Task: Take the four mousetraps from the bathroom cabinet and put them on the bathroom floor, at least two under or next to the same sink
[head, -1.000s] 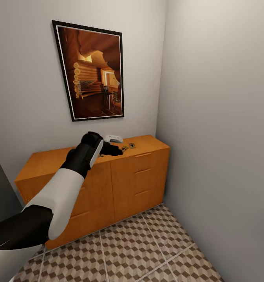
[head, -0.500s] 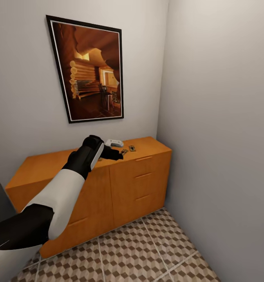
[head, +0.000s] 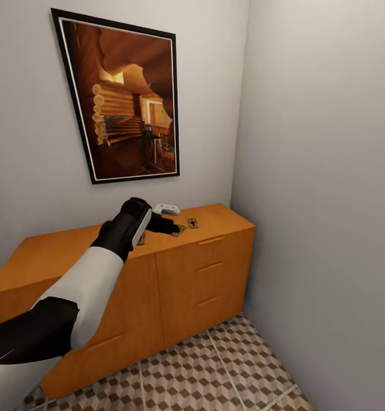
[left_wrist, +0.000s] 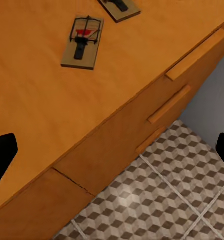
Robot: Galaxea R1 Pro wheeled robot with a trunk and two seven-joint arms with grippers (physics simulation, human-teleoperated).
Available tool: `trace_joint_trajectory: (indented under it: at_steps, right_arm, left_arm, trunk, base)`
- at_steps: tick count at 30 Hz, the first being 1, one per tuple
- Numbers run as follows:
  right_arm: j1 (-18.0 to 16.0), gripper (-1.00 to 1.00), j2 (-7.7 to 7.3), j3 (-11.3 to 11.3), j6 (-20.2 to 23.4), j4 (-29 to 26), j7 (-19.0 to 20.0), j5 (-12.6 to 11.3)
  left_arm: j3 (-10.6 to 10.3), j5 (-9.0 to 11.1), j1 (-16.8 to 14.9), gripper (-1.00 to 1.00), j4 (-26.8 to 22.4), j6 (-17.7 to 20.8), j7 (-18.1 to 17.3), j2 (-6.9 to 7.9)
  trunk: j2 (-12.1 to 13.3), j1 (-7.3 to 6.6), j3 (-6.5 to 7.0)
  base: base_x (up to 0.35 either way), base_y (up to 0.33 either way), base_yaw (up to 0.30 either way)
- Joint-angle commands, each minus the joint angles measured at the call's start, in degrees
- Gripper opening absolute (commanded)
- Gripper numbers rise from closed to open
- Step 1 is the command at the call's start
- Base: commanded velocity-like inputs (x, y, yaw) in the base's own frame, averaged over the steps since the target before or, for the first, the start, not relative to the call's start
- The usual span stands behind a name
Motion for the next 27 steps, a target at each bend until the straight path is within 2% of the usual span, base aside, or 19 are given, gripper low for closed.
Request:
trace_joint_trajectory:
  at_steps: [1,8,27]
  right_arm:
    - [-0.04,-1.0,0.0,0.21,-0.16,0.03,0.07,-0.08]
    - [-0.04,-1.0,0.0,0.21,-0.18,0.03,0.07,-0.08]
    - [-0.04,-1.0,0.0,0.17,-0.27,0.03,0.07,-0.08]
  left_arm:
    - [-0.04,-0.47,-0.04,1.0,-0.05,0.17,-0.39,0.0]
    - [-0.04,-0.47,-0.04,1.0,0.08,0.17,-0.39,0.0]
    - [-0.04,-0.48,-0.04,1.0,4.19,-0.02,-0.57,0.0]
  trunk:
    - [-0.03,0.02,-0.06]
    - [-0.03,0.02,-0.06]
    - [-0.03,0.02,-0.06]
  base:
    - [0.208,0.0,0.0]
    - [0.175,0.0,0.0]
    - [0.148,0.0,0.0]
